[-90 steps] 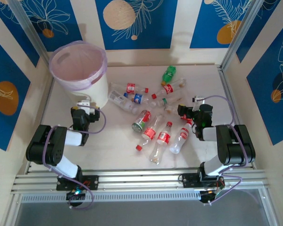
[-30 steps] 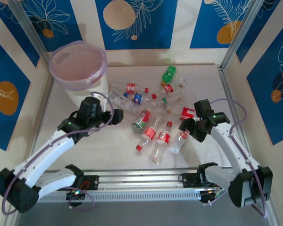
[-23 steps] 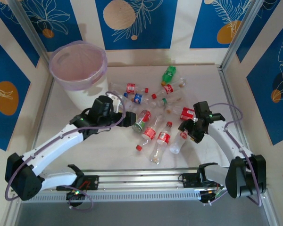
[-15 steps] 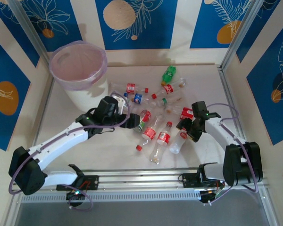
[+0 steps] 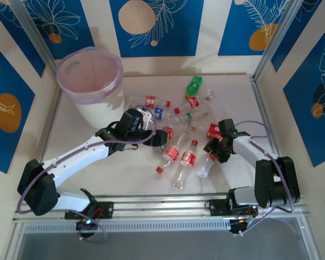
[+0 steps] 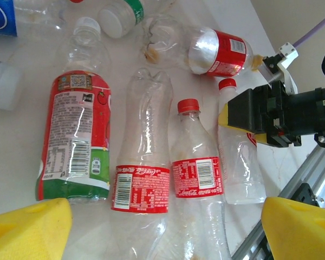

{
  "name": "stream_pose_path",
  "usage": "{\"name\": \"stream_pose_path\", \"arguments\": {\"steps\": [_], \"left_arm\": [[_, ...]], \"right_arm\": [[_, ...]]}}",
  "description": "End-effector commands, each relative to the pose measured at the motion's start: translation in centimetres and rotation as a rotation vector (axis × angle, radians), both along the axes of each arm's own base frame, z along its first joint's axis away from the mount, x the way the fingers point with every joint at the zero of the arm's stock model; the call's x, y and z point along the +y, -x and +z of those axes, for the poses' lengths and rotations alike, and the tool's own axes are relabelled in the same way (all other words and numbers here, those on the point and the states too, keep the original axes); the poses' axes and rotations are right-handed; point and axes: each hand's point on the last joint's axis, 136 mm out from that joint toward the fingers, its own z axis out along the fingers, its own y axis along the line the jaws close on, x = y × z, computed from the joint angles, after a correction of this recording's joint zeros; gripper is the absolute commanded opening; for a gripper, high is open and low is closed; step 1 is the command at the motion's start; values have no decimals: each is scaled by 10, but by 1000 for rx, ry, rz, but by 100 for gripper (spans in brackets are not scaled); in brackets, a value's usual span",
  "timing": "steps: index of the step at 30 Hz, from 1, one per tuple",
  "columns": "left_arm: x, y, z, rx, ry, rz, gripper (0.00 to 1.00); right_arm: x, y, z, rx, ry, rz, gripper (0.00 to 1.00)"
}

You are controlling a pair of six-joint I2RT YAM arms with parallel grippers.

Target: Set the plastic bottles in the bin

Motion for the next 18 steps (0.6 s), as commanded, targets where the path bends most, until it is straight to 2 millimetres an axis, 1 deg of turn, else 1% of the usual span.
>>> {"name": "stream_pose_path", "arguments": {"steps": [1,3,6,8,11,12,13,16,18], "left_arm": [[-20,0,23,-13,91,-46,90],[-27,0,26,-12,114,-65,90],[-37,3,29,7,152,-110,91],[-45,6,31,30,178,-141,94],[-61,12,34,64,228,-211,100],[-66,15,35,71,242,-233,100],[-71,17,33,81,248,-247,100],[-81,20,26,99,264,-253,100],[-87,22,22,117,276,-256,100]], "right_arm": [[-1,-1,27,-54,20,20,49],[1,-1,40,-81,11,24,48],[14,-4,62,-138,-23,66,48],[29,-9,79,-186,-45,122,48],[60,-23,107,-274,-123,225,48],[73,-28,118,-313,-165,258,48],[82,-33,126,-342,-196,275,48],[104,-47,147,-411,-256,299,48],[115,-52,156,-434,-270,316,48]]}}
